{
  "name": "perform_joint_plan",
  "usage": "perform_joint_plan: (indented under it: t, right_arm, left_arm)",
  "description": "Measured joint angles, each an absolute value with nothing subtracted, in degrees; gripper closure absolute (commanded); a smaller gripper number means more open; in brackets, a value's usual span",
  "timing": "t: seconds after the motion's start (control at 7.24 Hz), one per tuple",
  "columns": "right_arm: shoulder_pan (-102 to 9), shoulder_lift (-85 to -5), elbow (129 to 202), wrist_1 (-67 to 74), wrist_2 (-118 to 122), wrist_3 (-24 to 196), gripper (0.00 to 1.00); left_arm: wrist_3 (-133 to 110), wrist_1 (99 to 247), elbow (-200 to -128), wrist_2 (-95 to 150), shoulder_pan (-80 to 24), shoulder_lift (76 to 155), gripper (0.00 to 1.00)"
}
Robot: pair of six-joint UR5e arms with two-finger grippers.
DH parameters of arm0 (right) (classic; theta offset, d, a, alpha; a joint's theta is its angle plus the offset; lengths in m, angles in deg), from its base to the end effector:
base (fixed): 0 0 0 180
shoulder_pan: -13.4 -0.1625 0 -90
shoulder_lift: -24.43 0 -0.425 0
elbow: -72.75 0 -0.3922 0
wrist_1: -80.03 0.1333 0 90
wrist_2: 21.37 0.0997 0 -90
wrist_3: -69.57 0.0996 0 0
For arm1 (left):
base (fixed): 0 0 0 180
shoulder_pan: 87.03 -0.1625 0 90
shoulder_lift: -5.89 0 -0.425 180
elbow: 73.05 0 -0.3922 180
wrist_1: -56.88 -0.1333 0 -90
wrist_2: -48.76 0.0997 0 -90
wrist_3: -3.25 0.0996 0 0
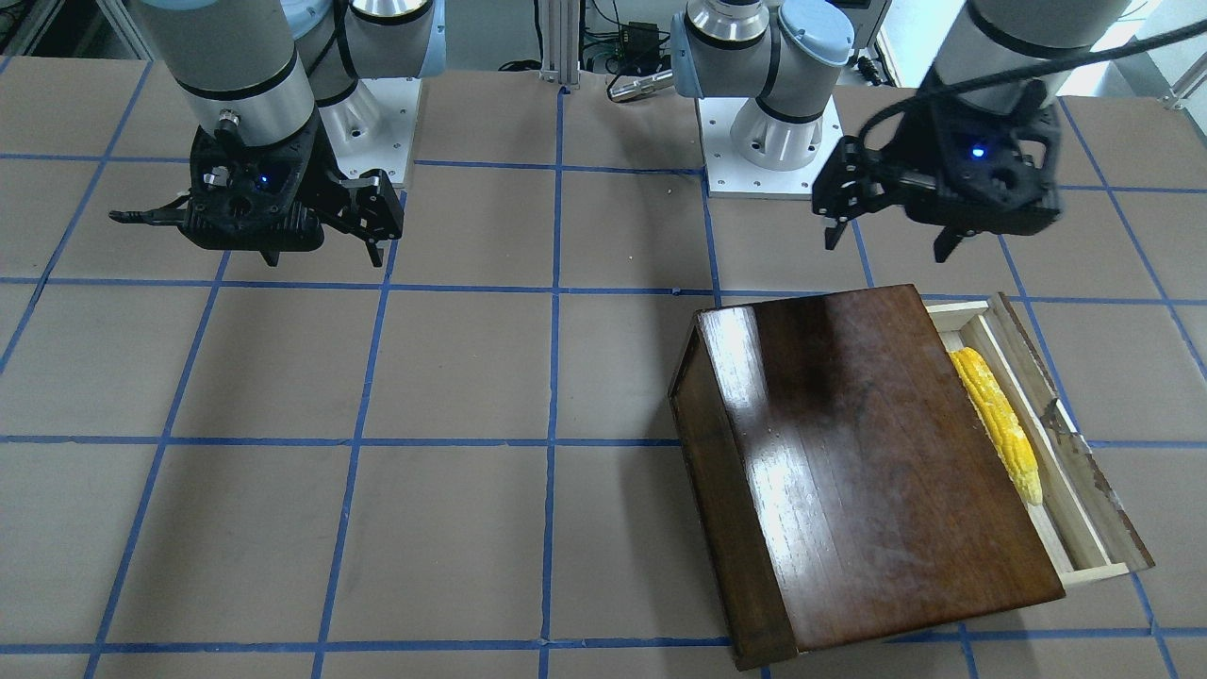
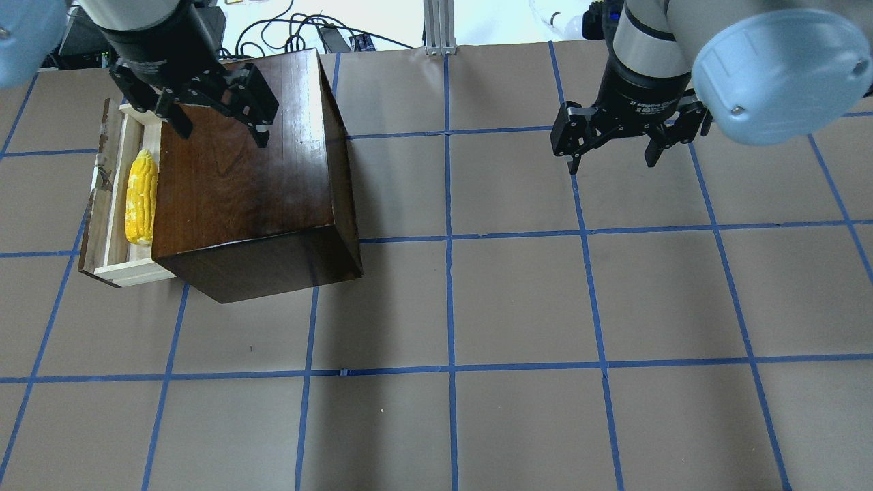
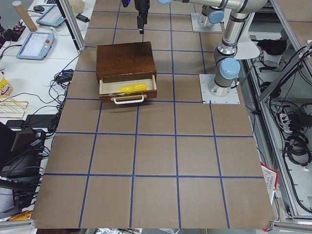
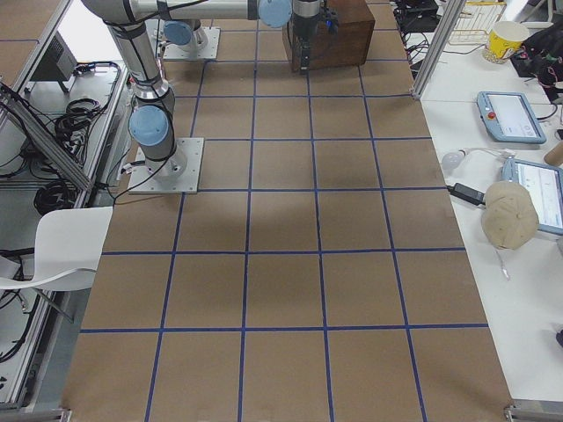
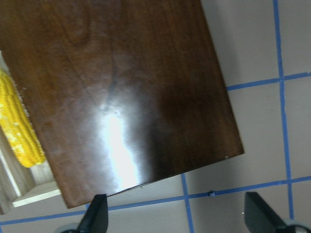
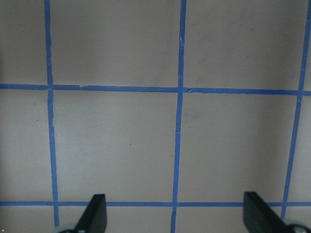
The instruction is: Open drawer and put corn inside
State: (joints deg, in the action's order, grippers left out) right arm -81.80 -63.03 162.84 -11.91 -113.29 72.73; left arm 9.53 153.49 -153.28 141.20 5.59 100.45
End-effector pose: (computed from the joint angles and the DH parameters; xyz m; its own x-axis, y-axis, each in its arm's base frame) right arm 0.1756 -0.4952 0.4683 -0.9988 -0.0360 0.0341 -0.0356 0.9993 0.0102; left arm -0.1528 -0.5152 0.5199 -0.9870 0.1557 -0.0396 0.1546 0.9876 0.0289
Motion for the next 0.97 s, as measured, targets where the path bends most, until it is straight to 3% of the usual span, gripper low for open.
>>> perform_joint_plan:
  t: [0.97]
  right_arm:
    - [-81.79,-63.02,162.84,-11.9,-113.31,72.73,0.0]
  left_arm:
    - [8.1,153.78,-153.62,141.26,0.33,97.07,0.0]
